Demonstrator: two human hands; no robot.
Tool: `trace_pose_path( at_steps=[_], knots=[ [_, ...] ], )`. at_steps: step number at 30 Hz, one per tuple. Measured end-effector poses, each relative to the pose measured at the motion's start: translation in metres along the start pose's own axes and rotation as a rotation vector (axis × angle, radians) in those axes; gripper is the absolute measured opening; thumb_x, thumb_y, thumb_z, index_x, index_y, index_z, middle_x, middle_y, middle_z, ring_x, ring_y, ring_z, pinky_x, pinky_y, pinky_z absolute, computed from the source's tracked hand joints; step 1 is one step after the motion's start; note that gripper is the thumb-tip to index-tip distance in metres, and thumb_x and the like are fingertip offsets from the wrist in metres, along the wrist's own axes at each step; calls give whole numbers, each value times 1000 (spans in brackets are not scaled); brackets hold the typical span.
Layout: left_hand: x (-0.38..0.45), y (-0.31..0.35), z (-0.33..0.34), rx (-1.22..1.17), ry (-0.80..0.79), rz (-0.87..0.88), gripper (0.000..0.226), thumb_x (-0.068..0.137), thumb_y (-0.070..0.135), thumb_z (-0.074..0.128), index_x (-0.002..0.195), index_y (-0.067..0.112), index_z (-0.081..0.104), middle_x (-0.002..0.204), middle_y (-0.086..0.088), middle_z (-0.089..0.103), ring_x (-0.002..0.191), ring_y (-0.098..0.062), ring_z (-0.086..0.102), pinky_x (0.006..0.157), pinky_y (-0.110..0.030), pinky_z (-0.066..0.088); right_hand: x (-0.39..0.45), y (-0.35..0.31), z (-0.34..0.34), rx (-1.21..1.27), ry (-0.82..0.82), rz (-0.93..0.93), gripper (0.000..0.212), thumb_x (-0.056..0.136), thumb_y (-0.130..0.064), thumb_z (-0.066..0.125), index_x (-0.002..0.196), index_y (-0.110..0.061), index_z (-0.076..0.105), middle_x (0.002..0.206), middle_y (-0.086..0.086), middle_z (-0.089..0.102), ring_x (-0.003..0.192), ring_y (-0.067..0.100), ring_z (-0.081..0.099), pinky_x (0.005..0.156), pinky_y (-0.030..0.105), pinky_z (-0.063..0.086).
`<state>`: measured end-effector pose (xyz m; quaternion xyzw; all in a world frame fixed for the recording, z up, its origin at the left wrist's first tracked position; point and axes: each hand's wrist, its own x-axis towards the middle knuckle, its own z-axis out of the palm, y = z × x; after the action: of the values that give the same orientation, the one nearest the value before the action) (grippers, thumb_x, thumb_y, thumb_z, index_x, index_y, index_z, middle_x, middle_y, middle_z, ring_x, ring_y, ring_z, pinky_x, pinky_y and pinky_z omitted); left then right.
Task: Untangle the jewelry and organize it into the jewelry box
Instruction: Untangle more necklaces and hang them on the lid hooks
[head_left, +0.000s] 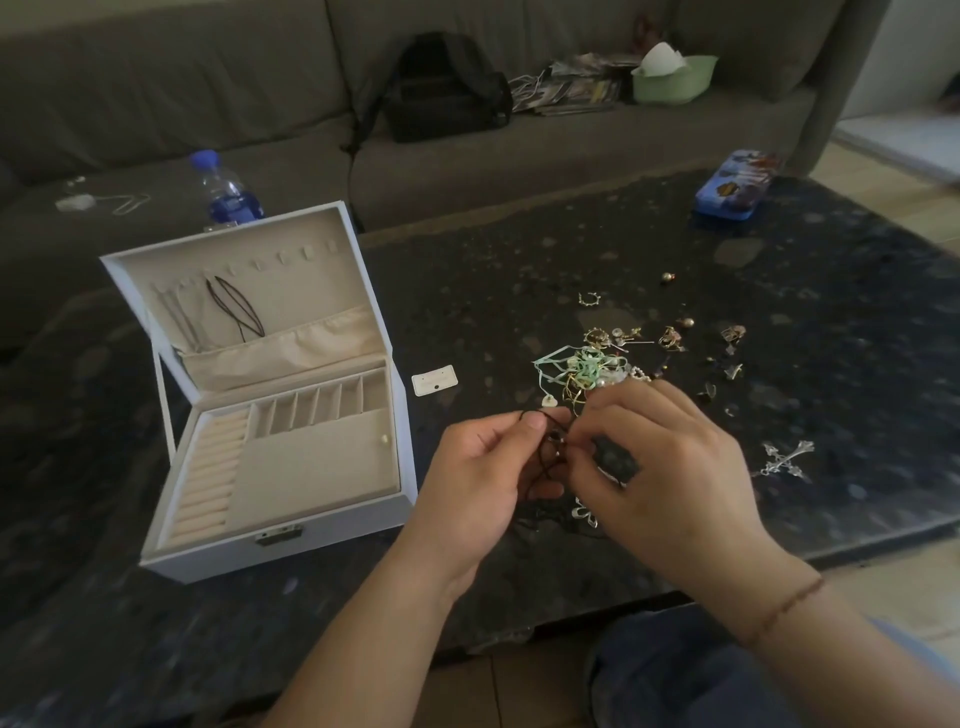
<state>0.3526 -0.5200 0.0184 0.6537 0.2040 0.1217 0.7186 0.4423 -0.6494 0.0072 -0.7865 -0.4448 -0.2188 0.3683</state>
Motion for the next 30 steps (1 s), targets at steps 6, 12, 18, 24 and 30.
trace_pose_path(
  at_steps=[6,12,18,24,30],
  knots=[
    [-2,1,0,38,-40,19,31,103,8,44,115,18,71,105,-4,76,101,-21,71,83,-30,59,-2,0,3,10,8,24,12,81,-27,69,89,-21,76,94,-8,65,84,15,59,61,33,53],
    [-4,1,0,184,-48,82,30,103,8,47,118,24,68,100,5,76,94,-13,72,84,-28,59,-3,4,3,-4,-1,-7,12,82,-27,68,88,-21,77,93,-6,65,81,16,58,58,34,52],
    [-6,2,1,208,-75,88,21,101,10,53,108,18,71,92,-3,76,91,-20,73,88,-38,59,-2,-2,-1,5,43,-7,6,78,-19,65,79,-19,71,89,-5,65,77,20,60,56,35,50],
    [-4,0,2,139,-17,90,11,95,9,62,100,14,70,82,-4,76,80,-18,73,85,-44,60,-3,-1,-4,93,-18,53,8,77,-24,59,80,-19,64,87,-11,61,80,15,55,61,33,48],
    [-3,-2,2,82,6,80,13,92,7,65,102,14,70,86,-2,77,81,-13,73,78,-30,57,-3,0,-6,366,-76,236,8,77,-22,68,81,-26,63,82,-14,59,76,12,55,65,25,46]
  ],
)
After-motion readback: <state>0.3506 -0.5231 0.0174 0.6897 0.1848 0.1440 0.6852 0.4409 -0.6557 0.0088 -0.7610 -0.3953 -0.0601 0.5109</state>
